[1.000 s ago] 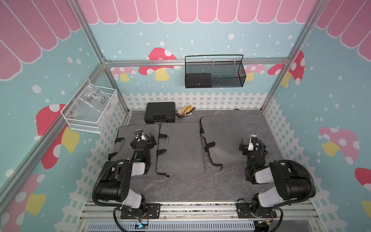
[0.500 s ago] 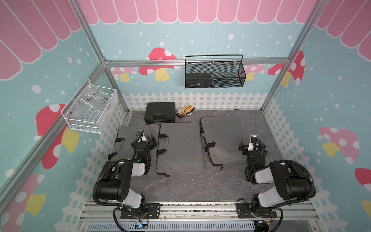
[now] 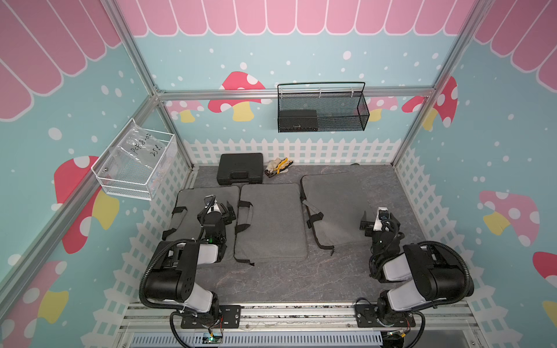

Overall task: Put the mouse into the laptop bag
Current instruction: Reset both arms

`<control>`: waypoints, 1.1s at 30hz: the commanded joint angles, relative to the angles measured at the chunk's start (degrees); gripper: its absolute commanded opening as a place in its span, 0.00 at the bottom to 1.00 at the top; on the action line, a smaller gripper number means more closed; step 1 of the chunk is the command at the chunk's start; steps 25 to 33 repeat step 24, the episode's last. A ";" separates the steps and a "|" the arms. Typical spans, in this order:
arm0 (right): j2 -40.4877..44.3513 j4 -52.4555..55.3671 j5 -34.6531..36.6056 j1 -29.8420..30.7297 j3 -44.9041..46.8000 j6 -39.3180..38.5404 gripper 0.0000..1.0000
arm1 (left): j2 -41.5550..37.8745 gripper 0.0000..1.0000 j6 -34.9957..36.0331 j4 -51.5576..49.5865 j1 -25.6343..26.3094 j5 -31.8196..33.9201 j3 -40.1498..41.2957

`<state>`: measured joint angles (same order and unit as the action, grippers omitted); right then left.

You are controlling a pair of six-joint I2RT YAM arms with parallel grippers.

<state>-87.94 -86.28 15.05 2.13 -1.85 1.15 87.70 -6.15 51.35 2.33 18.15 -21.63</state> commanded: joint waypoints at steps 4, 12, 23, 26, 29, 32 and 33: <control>0.50 1.43 -0.36 -0.37 -4.61 0.45 1.00 | 0.32 0.99 1.48 1.24 0.26 -0.56 0.18; -0.12 7.90 -1.56 -0.68 -8.63 0.04 1.00 | 0.32 0.99 1.50 1.24 0.31 -0.40 0.18; -0.41 10.70 -2.66 -1.08 -10.15 0.70 1.00 | 0.37 0.99 1.50 1.21 0.30 -0.43 0.18; -0.20 10.30 -2.66 -1.08 -9.82 0.60 1.00 | 0.32 0.99 1.54 1.20 0.31 -0.35 0.18; -0.20 10.30 -2.66 -1.08 -9.82 0.60 1.00 | 0.32 0.99 1.54 1.20 0.31 -0.35 0.18; -0.20 10.30 -2.66 -1.08 -9.82 0.60 1.00 | 0.32 0.99 1.54 1.20 0.31 -0.35 0.18; -0.20 10.30 -2.66 -1.08 -9.82 0.60 1.00 | 0.32 0.99 1.54 1.20 0.31 -0.35 0.18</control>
